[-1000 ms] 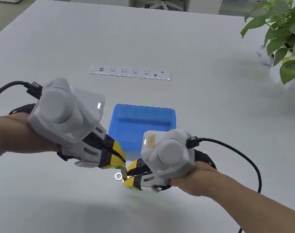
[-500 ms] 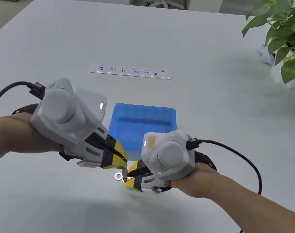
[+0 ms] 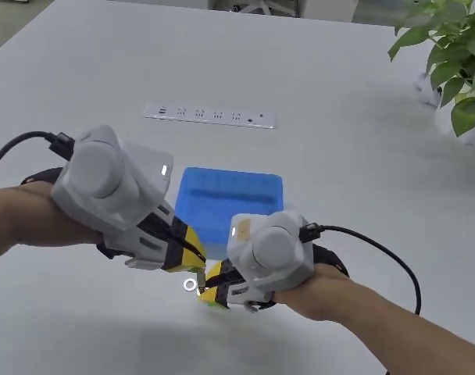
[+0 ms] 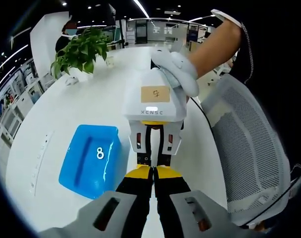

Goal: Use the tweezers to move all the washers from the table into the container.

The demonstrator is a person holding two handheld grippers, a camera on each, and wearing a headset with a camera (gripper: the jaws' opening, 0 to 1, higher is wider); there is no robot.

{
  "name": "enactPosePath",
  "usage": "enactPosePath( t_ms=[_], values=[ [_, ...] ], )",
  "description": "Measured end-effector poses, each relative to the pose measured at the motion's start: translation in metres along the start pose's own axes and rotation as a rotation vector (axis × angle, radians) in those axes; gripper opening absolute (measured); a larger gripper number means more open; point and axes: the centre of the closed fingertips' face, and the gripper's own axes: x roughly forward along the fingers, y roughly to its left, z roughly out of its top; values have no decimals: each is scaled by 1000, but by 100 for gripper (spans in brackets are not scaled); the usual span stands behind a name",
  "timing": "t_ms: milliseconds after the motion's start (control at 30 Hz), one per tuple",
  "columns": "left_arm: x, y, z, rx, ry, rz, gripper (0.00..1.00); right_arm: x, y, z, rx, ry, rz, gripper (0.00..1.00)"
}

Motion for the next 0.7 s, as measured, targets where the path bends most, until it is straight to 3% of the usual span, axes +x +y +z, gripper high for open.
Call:
enactPosePath(
  t_ms=[700],
  values=[
    [-18,1,17,1,-14,12,5,-19,-1,17,-18,-18,-19,10]
  ],
)
